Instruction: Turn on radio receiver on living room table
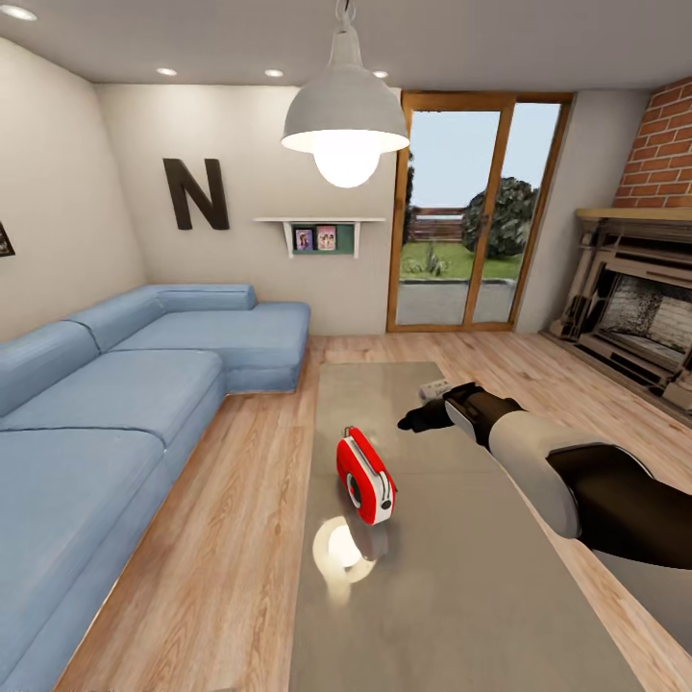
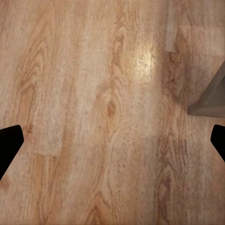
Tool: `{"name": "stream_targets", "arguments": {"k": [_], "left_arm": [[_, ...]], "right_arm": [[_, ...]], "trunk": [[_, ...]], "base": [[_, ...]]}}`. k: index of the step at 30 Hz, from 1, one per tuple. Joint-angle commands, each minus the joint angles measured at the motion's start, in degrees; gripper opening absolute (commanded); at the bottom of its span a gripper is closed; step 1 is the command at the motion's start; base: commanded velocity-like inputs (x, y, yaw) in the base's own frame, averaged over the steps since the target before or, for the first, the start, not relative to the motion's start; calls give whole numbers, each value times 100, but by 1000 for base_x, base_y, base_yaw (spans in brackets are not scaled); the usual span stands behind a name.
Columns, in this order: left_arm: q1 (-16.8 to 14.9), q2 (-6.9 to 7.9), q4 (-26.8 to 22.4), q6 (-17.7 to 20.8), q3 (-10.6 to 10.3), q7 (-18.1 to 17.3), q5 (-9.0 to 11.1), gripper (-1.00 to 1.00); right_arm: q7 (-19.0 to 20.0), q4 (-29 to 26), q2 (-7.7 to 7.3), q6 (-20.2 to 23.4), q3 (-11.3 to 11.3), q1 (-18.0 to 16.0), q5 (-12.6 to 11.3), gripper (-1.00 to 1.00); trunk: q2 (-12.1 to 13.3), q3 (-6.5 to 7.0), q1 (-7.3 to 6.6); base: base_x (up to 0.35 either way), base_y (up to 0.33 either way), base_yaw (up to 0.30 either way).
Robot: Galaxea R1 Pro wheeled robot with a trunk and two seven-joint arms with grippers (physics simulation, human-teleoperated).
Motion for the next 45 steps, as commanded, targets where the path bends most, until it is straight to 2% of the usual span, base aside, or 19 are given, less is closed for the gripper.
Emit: {"name": "stream_targets", "arguments": {"k": [1,30,34,35,38,45], "left_arm": [[-1,0,0,0,-1,0,0,100],[-1,-14,-8,-19,-18,-29,6,100],[0,-22,-8,-29,-22,-34,8,100],[-2,-21,-8,-32,-23,-35,9,100],[1,-22,-8,-34,-24,-35,7,100],[0,-26,-8,-35,-32,-35,1,100]], "right_arm": [[0,0,0,0,0,0,0,100],[-1,15,34,-5,0,2,-21,100],[23,37,218,-10,0,2,-18,100],[25,39,300,-10,4,2,-2,100],[23,36,374,-45,7,2,113,100],[26,35,397,-297,1,2,484,100]], "trunk": [[0,0,0],[0,0,0],[0,0,0],[0,0,0],[0,0,0],[0,0,0]], "base": [[0,0,2],[0,0,-29],[0,0,0],[0,0,0],[0,0,0],[0,0,0]]}}
